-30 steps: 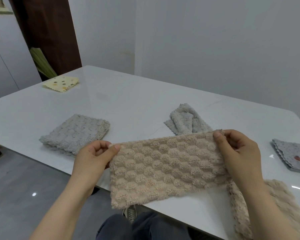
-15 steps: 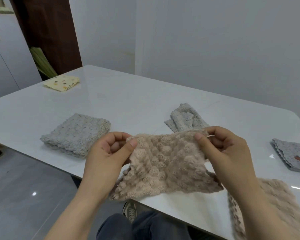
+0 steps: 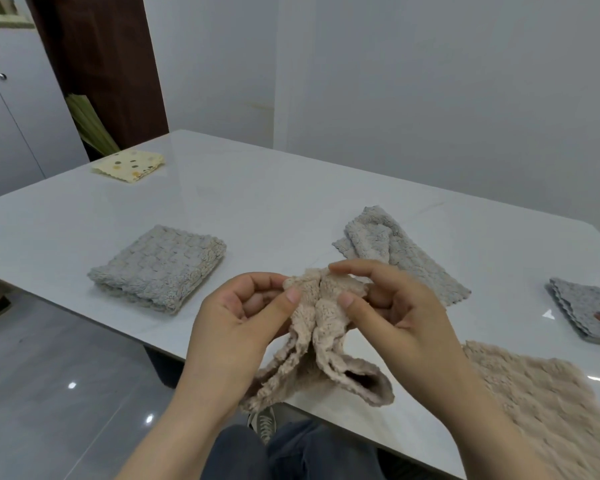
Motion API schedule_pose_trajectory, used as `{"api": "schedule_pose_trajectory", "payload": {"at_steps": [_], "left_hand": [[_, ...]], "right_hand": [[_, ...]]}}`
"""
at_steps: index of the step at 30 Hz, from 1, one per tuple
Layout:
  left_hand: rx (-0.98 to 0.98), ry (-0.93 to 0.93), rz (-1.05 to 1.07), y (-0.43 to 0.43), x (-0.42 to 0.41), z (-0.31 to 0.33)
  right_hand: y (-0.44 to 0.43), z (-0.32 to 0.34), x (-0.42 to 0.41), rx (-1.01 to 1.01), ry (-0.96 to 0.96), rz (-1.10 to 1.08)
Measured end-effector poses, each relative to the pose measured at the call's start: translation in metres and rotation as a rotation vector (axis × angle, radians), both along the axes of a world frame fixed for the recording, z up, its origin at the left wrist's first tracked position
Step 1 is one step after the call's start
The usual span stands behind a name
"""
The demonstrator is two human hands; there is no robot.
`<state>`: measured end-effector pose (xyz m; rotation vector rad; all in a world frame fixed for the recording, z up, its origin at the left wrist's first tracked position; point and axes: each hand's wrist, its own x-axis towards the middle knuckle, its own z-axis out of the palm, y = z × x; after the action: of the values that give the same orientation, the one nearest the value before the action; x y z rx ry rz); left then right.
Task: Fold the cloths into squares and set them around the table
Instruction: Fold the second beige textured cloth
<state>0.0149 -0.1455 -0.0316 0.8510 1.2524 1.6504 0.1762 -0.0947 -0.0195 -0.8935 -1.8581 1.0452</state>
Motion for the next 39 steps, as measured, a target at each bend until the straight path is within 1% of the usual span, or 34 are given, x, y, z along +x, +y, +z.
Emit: {"api": "schedule_pose_trajectory", "payload": {"at_steps": [4, 10, 13, 16, 19, 23, 31, 34, 39], "left_hand": [[-0.014, -0.051, -0.038, -0.003, 0.000, 0.001], [-0.052, -0.005, 0.011, -0.004, -0.003, -0.002], [-0.056, 0.017, 0.029, -0.005, -0.004, -0.002], [-0.061, 0.033, 0.042, -0.005, -0.004, -0.001], [-0.068, 0.060, 0.030, -0.005, -0.004, 0.000], [-0.061, 0.087, 0.017, -0.005, -0.005, 0.002], [-0.043, 0.164, 0.057, -0.001, -0.011, 0.010], [-0.016, 0.157, 0.068, -0.002, -0.010, 0.015], [0.003, 0.170, 0.030, -0.004, -0.008, 0.016]], "right_hand": [[0.005, -0.001, 0.002, -0.021, -0.018, 0.059], [0.007, 0.011, 0.009, -0.119, -0.105, 0.277], [0.011, 0.013, 0.007, -0.140, -0.137, 0.290], [0.015, 0.012, 0.001, -0.189, -0.099, 0.320], [0.020, 0.012, -0.003, -0.239, -0.079, 0.298], [0.023, 0.016, -0.009, -0.230, -0.124, 0.263], [0.024, 0.032, -0.009, -0.118, -0.289, 0.226], [0.021, 0.040, -0.008, -0.088, -0.350, 0.242], [0.019, 0.043, -0.012, -0.050, -0.407, 0.200]]}}
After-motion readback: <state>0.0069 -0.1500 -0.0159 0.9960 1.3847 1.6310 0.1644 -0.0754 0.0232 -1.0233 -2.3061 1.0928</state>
